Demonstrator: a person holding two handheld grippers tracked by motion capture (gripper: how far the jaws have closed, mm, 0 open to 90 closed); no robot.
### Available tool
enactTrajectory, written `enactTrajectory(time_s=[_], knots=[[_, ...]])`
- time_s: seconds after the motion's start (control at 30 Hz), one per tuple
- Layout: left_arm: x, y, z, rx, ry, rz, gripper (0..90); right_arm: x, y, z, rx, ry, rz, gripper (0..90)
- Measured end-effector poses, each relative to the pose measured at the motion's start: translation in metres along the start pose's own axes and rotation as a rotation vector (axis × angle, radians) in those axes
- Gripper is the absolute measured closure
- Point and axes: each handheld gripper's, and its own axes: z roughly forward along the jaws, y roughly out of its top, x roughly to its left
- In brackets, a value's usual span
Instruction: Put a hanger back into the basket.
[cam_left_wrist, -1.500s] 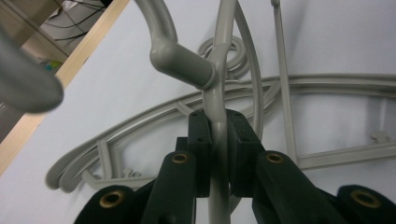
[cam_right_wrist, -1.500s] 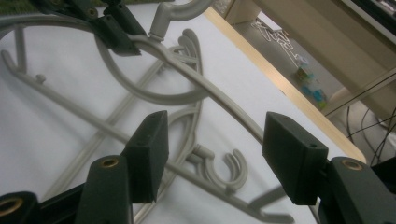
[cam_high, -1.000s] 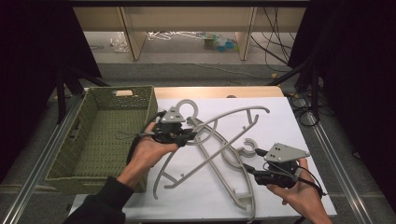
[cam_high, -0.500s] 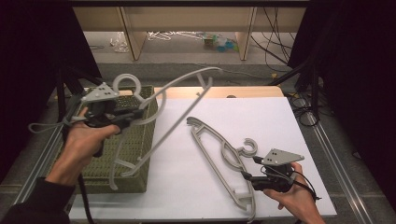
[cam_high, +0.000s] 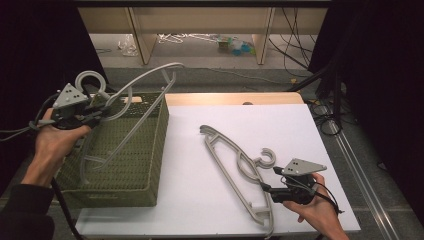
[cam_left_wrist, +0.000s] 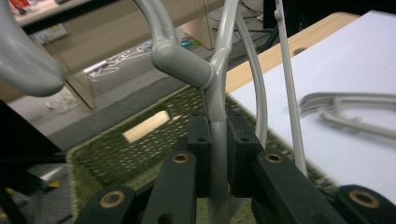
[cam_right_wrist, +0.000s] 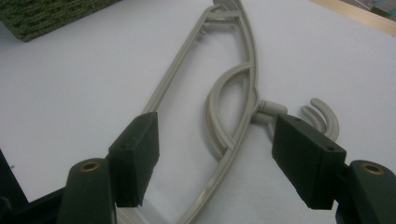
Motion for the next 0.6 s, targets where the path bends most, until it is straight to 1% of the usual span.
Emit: enactTrajectory(time_s=[0.07, 0.1, 0.13, 0.17, 0.2, 0.23, 0.27, 0.3, 0.33, 0.37, 0.4, 0.43, 0.47, 0.5, 0.53, 0.57, 0.6], knots=[[0.005, -0.005, 0.003, 0.002, 0.016, 0.013, 81.7, 0.000, -0.001, 0.002, 0.008, 0.007, -0.007, 32.6], [0.007, -0.009, 0.005, 0.013, 0.022, 0.031, 81.6, -0.001, -0.001, 0.003, 0.007, 0.006, -0.013, 32.6], [0.008, -0.011, 0.006, 0.018, 0.024, 0.039, 81.7, -0.001, -0.002, 0.003, 0.010, 0.012, -0.009, 32.5], [0.010, -0.015, 0.008, 0.025, 0.023, 0.051, 81.7, -0.002, -0.002, 0.004, 0.009, 0.013, -0.018, 32.4], [0.012, -0.020, 0.010, 0.041, 0.027, 0.058, 81.7, -0.002, -0.002, 0.004, 0.011, 0.008, -0.020, 32.3], [0.013, -0.022, 0.011, 0.050, 0.027, 0.068, 81.7, -0.003, -0.002, 0.004, 0.012, 0.011, -0.012, 32.3], [0.015, -0.027, 0.011, 0.062, 0.039, 0.065, 81.7, -0.003, -0.003, 0.004, 0.012, 0.010, -0.014, 32.3], [0.016, -0.030, 0.011, 0.065, 0.042, 0.066, 81.7, -0.003, -0.003, 0.002, 0.017, 0.008, 0.000, 32.3], [0.019, -0.034, 0.011, 0.070, 0.042, 0.074, 81.7, -0.003, -0.003, 0.003, 0.013, 0.007, -0.006, 32.3], [0.022, -0.037, 0.011, 0.076, 0.043, 0.084, 81.7, -0.003, -0.003, 0.002, 0.013, 0.003, 0.001, 32.3], [0.024, -0.042, 0.011, 0.074, 0.049, 0.083, 81.7, -0.003, -0.003, 0.002, 0.016, 0.004, 0.007, 32.3], [0.027, -0.046, 0.011, 0.077, 0.049, 0.088, 81.7, -0.003, -0.003, 0.003, 0.013, 0.003, 0.002, 32.3], [0.029, -0.049, 0.012, 0.082, 0.053, 0.080, 81.7, -0.003, -0.003, 0.003, 0.015, 0.007, 0.002, 32.2], [0.031, -0.053, 0.012, 0.095, 0.057, 0.076, 81.7, -0.003, -0.003, 0.003, 0.013, 0.007, 0.002, 32.3], [0.034, -0.057, 0.012, 0.118, 0.062, 0.084, 81.7, -0.003, -0.003, 0.003, 0.017, 0.010, 0.004, 32.3], [0.036, -0.061, 0.013, 0.125, 0.063, 0.071, 81.7, -0.004, -0.003, 0.004, 0.014, 0.010, -0.004, 32.2], [0.038, -0.065, 0.013, 0.134, 0.061, 0.066, 81.6, -0.003, -0.004, 0.004, 0.019, 0.011, 0.002, 32.2]])
